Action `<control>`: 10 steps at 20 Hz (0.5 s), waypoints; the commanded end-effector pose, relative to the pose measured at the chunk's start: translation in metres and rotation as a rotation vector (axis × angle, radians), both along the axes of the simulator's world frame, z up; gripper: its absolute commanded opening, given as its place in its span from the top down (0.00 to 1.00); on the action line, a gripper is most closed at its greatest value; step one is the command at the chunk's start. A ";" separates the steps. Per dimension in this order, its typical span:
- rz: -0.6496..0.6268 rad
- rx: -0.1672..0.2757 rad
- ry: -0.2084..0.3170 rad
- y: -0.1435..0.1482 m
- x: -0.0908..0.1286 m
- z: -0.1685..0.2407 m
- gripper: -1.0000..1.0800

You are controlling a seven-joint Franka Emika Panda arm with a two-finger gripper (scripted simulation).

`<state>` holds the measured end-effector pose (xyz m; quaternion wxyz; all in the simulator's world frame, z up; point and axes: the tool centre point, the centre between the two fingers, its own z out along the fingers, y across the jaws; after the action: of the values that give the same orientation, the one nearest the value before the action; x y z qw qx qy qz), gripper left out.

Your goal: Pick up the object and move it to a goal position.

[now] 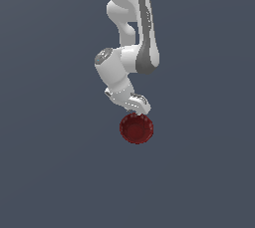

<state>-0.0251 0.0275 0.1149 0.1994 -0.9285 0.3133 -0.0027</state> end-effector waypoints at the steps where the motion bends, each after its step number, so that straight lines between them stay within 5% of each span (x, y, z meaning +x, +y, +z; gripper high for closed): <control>1: -0.072 0.031 0.005 -0.001 -0.003 -0.005 0.38; 10: -0.329 0.123 0.036 -0.007 -0.016 -0.024 0.38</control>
<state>-0.0389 0.0214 0.0940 0.2426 -0.8622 0.4446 -0.0001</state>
